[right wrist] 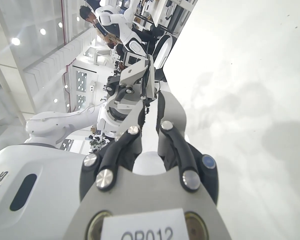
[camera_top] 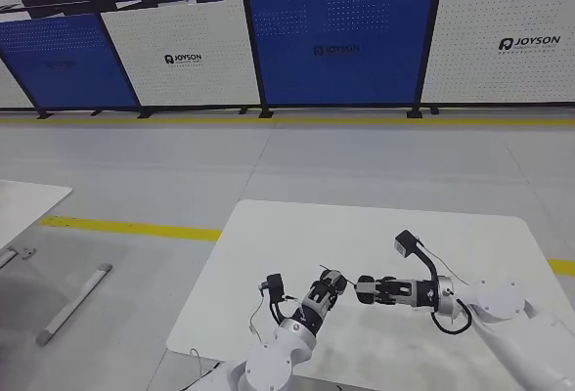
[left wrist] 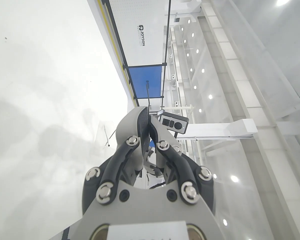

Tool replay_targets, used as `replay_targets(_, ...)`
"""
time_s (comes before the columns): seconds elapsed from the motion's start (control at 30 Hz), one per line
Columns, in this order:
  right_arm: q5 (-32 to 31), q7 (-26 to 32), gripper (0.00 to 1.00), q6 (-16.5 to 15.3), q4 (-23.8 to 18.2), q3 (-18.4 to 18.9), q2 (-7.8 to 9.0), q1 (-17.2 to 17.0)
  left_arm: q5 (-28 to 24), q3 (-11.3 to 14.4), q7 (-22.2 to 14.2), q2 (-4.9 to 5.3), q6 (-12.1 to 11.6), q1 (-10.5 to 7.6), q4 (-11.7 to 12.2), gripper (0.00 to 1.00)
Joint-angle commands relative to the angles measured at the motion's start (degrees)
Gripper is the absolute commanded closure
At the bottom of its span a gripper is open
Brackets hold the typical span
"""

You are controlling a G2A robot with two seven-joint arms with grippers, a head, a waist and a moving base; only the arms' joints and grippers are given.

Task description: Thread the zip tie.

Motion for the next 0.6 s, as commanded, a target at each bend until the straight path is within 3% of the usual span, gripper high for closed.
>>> replay_targets(0.0, -0.11, 0.31, 0.86, -0.11, 0.20, 0.19, -0.17, 0.00, 0.30, -0.06, -0.15, -0.18, 0.08, 0.10, 0.09, 1.00)
replay_targets(0.17, -0.02, 1.46, 0.81, -0.64, 0.59, 0.80, -0.57, -0.17, 1.28, -0.19, -0.44, -0.67, 0.19, 0.29, 0.42, 1.00)
replay_targets(0.3, 0.17, 2.62, 0.67, -1.08, 0.99, 1.15, -0.90, -0.29, 1.82, -0.32, -0.44, -1.08, 0.28, 0.32, 0.81, 1.00)
replay_targets(0.5, -0.01, 3.07, 0.82, -1.13, 1.53, 1.73, -1.38, -0.50, 2.90, -0.40, -0.88, -1.62, 0.32, 0.76, 0.94, 1.00)
replay_targets(0.57, -0.14, 3.17, 1.00, -1.06, 1.63, 1.91, -1.50, -0.58, 3.16, -0.54, -0.97, -1.75, 0.32, 0.91, 0.94, 1.00)
